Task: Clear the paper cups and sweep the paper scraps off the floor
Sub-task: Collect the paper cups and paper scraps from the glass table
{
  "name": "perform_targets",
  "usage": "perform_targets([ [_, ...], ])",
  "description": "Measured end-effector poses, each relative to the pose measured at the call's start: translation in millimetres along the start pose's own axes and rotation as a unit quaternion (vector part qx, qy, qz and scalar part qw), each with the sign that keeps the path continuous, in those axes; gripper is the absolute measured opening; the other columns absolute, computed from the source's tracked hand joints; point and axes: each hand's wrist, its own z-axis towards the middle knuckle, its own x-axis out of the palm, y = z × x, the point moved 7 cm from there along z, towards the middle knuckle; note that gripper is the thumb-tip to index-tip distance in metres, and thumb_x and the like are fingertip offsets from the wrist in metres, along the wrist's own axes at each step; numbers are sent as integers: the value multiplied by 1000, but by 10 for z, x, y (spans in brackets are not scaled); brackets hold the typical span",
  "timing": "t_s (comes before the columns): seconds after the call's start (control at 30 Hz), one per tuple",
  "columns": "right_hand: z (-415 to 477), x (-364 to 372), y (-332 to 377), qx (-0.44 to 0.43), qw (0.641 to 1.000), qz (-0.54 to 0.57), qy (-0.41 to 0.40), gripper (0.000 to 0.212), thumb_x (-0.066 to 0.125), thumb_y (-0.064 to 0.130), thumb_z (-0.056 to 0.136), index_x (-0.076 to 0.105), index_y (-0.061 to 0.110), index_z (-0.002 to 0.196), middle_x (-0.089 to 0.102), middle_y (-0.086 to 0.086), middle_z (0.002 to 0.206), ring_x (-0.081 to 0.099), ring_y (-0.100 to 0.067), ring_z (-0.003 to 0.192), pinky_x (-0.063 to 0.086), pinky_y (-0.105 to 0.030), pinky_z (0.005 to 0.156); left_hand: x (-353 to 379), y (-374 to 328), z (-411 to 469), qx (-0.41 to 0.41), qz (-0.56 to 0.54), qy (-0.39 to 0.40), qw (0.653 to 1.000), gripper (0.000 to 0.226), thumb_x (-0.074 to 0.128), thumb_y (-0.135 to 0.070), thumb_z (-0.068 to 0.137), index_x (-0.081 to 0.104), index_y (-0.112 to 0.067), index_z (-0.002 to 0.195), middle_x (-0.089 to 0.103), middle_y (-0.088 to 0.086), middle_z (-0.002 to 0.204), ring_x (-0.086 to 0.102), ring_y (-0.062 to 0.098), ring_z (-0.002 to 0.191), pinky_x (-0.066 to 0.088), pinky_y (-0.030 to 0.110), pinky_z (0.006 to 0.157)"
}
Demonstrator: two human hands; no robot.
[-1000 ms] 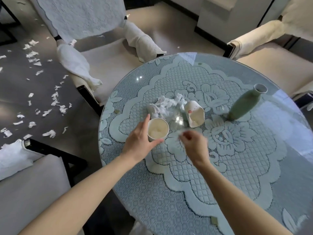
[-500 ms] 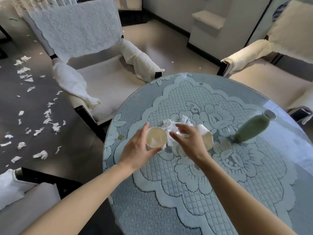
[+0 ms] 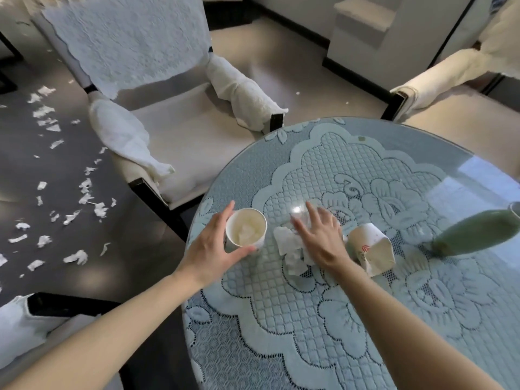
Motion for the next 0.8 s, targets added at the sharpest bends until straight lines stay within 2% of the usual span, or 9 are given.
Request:
perform_targets([
  [0.1, -160, 147, -5, -37, 994, -104, -18, 85, 34, 76, 80, 18, 33, 151, 20, -5, 149, 18, -29, 136, 21, -47, 114, 6, 96, 25, -1, -38, -7, 999, 115, 47, -90, 62, 18, -23, 151, 41, 2, 147, 46, 18, 130, 42, 44, 106],
  [0.17, -175, 216, 1, -59, 992, -110, -35, 60, 52, 50, 91, 38, 28, 144, 33, -8, 139, 28, -27, 128, 26, -46, 110, 17, 132, 46, -4, -47, -5, 999, 116, 49, -90, 62, 19, -22, 151, 41, 2, 148, 47, 19, 130, 42, 46, 106],
  [0.27, -185, 236, 70, -64, 994, 47, -73, 31, 50, 9, 96, 60, 10, 126, 52, -11, 119, 48, -21, 108, 43, -40, 98, 32, 157, 50, -3, -46, -6, 999, 115, 46, -91, 62, 19, -23, 151, 42, 2, 147, 45, 18, 130, 41, 44, 107],
  [0.37, -238, 63, 37, 47, 964, 240, -106, 36, 40, -5, 92, 64, 17, 108, 60, -1, 102, 58, -8, 83, 48, -20, 71, 88, 121, 15, 4, -29, 2, 1000, 117, 40, -94, 61, 19, -22, 152, 43, 1, 145, 44, 16, 129, 42, 39, 103],
  [0.5, -375, -364, 60, 71, 903, 393, -161, 22, 44, 10, 86, 65, 14, 80, 63, 2, 78, 51, -7, 67, 38, -24, 60, 208, -32, 30, 25, -28, 19, 999, 118, 37, -94, 62, 16, -22, 152, 42, 2, 142, 40, 7, 122, 43, 35, 95],
  [0.57, -474, -657, 6, 53, 902, 369, -218, 24, 47, 30, 84, 62, 12, 78, 63, -3, 82, 54, -13, 75, 42, -27, 66, 289, -161, 45, 45, -28, 30, 998, 116, 36, -94, 63, 15, -21, 152, 41, 2, 142, 40, 6, 119, 45, 36, 93],
  [0.63, -552, -944, -145, 53, 913, 292, -280, 34, 50, 45, 90, 61, 14, 82, 61, -5, 90, 54, -16, 87, 43, -26, 74, 352, -309, 57, 66, -26, 33, 997, 117, 35, -93, 64, 17, -18, 152, 41, 3, 143, 40, 6, 119, 46, 36, 92],
  [0.7, -565, -1128, -380, 71, 931, 198, -298, 29, 58, 44, 91, 61, 15, 94, 57, -8, 106, 47, -13, 96, 41, -25, 85, 410, -455, 82, 79, -23, 36, 996, 116, 35, -92, 65, 16, -18, 152, 39, 1, 145, 38, 5, 119, 45, 35, 91],
  [0.8, -496, -985, -749, 125, 966, 123, -191, 52, 66, 40, 87, 52, 6, 123, 37, -14, 131, 42, -17, 107, 39, -29, 94, 466, -585, 97, 93, -24, 39, 995, 106, 47, -79, 72, 12, -21, 152, 38, 1, 143, 39, 6, 118, 47, 40, 92],
])
